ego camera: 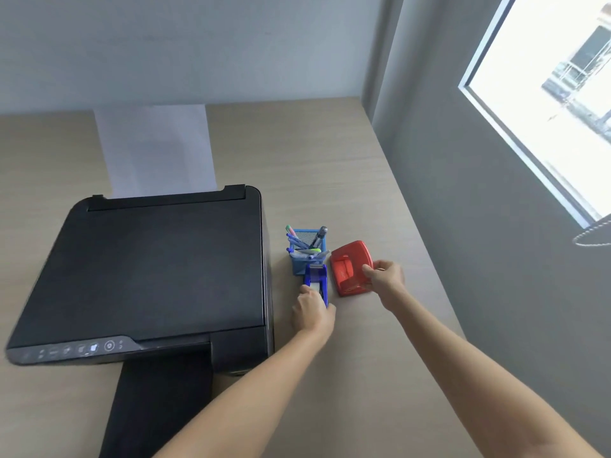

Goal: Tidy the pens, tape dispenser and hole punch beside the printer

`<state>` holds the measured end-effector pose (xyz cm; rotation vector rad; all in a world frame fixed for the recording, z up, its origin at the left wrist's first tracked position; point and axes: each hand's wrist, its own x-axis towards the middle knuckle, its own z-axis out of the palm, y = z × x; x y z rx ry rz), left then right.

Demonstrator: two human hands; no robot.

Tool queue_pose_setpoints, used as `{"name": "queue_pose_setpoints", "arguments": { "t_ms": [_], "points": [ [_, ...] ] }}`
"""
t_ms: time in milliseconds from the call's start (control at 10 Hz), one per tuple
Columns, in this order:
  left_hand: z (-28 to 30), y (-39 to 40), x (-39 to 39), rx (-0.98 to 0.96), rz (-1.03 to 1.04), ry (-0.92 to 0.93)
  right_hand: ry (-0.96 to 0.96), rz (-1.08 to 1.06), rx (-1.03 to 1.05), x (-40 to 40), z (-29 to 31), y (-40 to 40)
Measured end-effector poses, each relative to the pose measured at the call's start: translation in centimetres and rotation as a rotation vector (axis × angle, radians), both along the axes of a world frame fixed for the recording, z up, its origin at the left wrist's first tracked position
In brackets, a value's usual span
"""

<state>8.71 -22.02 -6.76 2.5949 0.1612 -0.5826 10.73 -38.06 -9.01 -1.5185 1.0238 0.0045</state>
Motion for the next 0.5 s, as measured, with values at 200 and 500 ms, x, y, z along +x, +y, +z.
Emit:
{"name": "queue_pose_setpoints", "arguments": {
  "t_ms": [200, 500],
  "points": [
    [0.6, 0.0, 0.6, -0.078, 0.018, 0.105, 0.013, -0.022, -0.023, 0.3, 0.5, 1.1],
    [4.6, 3.1, -4.2, -0.286, -0.188, 0.177, 0.031, 0.076, -0.161, -2.5, 2.0, 0.7]
  ]
}}
